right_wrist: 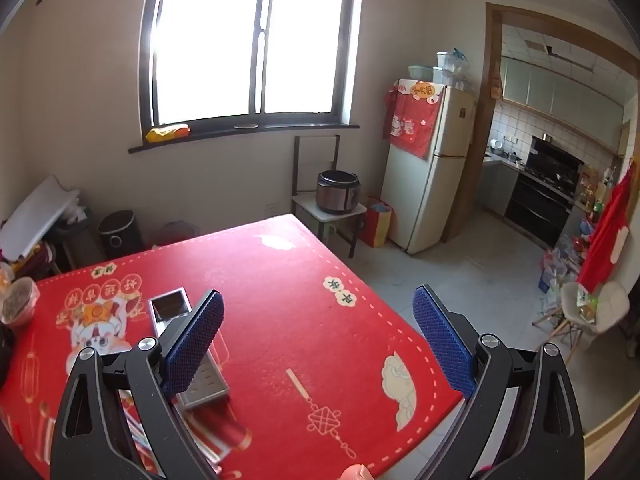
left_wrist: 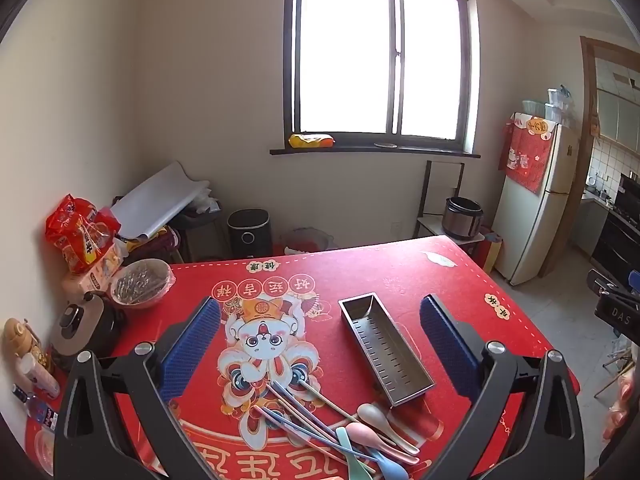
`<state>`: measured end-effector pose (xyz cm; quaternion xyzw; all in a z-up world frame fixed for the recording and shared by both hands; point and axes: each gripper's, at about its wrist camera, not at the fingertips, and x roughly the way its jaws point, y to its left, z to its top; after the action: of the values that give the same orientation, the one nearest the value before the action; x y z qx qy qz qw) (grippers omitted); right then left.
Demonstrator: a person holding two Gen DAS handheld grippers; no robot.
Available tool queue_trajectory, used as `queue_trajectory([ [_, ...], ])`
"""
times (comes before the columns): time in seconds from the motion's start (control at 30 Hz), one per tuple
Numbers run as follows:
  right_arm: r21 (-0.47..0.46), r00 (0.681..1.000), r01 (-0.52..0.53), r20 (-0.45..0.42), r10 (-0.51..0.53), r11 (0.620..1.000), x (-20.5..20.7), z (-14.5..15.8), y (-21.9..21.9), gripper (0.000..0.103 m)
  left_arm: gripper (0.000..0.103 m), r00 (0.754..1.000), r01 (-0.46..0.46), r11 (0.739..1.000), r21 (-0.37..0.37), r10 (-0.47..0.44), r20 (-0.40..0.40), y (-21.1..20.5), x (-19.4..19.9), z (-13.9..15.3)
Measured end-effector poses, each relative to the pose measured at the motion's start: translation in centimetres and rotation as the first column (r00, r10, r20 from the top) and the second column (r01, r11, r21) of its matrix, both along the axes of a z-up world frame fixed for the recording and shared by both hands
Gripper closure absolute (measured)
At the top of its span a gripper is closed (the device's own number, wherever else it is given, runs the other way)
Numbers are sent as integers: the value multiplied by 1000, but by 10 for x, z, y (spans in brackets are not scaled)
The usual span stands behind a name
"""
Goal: Organize utensils
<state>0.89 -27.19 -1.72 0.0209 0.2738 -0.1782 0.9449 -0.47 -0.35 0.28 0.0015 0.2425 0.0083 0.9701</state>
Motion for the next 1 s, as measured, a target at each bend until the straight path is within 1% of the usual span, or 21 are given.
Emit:
queue_trajectory([
  [0.27, 1, 1000, 5, 0, -5, 1000, -8, 4, -13, 11, 5, 1000, 8, 1000, -1, -8, -3, 1, 4, -2],
  [0.33, 1, 1000, 7, 0, -7, 1000, -4, 8, -15, 11, 5, 1000, 10, 1000, -1, -10, -4, 1, 5, -2],
  [0.4, -2, 1000, 14, 1, -14, 1000, -2, 4, -7, 11, 5, 1000, 11, 1000, -1, -11, -4, 1, 5, -2],
  [1.0, -5, 1000, 18, 3, -18, 1000, -1, 6, -7, 11, 5, 1000, 24, 1000, -1, -24, 2, -1, 2, 0],
])
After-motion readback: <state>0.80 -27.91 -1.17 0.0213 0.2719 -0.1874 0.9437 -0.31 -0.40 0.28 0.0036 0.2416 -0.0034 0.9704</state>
